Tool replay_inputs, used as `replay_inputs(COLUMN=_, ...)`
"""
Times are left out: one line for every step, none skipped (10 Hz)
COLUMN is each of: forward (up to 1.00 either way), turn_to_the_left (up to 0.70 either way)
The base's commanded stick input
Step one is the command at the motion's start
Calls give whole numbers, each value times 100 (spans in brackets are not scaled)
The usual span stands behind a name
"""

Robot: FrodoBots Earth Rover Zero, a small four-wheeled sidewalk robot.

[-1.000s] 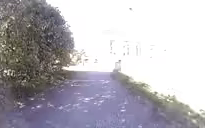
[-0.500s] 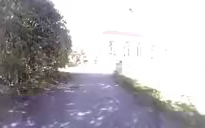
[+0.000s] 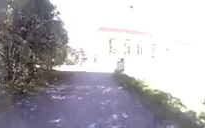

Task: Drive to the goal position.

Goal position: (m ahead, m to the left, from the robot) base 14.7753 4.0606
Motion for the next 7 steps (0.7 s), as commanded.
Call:
replay_inputs(forward=100, turn_to_the_left=0)
replay_inputs(forward=100, turn_to_the_left=0)
replay_inputs(forward=100, turn_to_the_left=0)
replay_inputs(forward=100, turn_to_the_left=0)
replay_inputs(forward=100, turn_to_the_left=10)
replay_inputs(forward=100, turn_to_the_left=19)
replay_inputs(forward=100, turn_to_the_left=0)
